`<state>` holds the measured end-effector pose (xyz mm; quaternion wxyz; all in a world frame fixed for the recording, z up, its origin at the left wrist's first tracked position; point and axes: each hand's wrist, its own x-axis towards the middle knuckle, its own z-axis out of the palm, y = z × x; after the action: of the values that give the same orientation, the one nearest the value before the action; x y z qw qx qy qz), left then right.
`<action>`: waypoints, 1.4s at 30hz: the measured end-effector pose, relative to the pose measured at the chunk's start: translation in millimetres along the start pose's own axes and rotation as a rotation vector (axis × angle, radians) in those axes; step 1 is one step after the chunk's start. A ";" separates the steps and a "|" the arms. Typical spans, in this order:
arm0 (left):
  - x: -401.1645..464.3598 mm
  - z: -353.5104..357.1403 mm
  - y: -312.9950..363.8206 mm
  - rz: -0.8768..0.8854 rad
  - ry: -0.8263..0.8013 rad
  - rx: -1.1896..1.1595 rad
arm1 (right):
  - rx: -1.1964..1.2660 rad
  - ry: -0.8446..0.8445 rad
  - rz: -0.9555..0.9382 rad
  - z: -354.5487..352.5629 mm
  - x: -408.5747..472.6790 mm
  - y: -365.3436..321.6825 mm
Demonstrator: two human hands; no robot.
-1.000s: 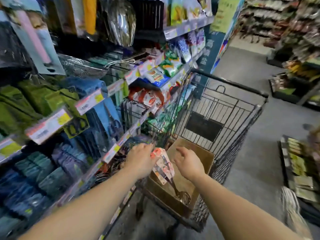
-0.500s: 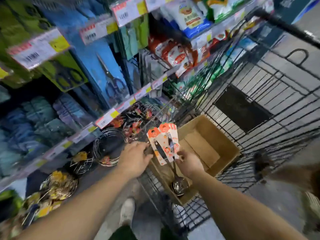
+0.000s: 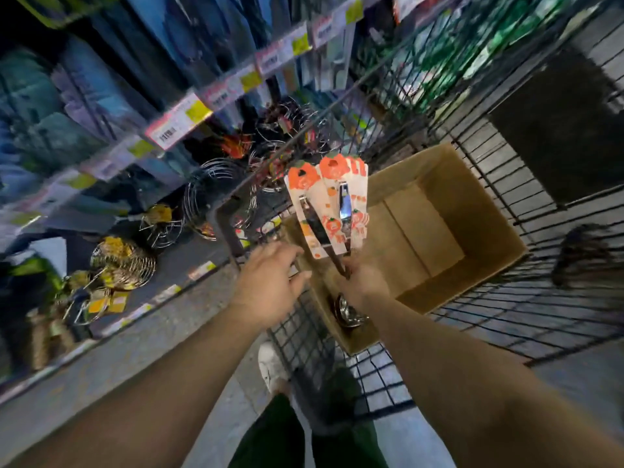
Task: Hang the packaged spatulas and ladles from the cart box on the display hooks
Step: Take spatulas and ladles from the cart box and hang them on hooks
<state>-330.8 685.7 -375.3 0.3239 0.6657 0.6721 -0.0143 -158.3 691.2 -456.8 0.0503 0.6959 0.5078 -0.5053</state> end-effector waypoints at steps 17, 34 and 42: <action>-5.0 13.8 29.2 -0.036 -0.064 -0.121 | 0.477 0.196 -0.212 -52.9 -36.7 -37.8; -14.9 13.2 10.2 -0.180 0.236 -0.449 | 0.334 0.130 0.190 -0.3 6.0 15.5; -10.6 15.6 14.8 -0.193 0.294 -0.413 | 0.268 0.187 0.158 18.1 27.9 24.0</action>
<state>-312.0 671.0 -376.7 0.3486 0.5134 0.7610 0.1891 -152.6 687.4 -497.2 -0.0507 0.7782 0.3821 -0.4958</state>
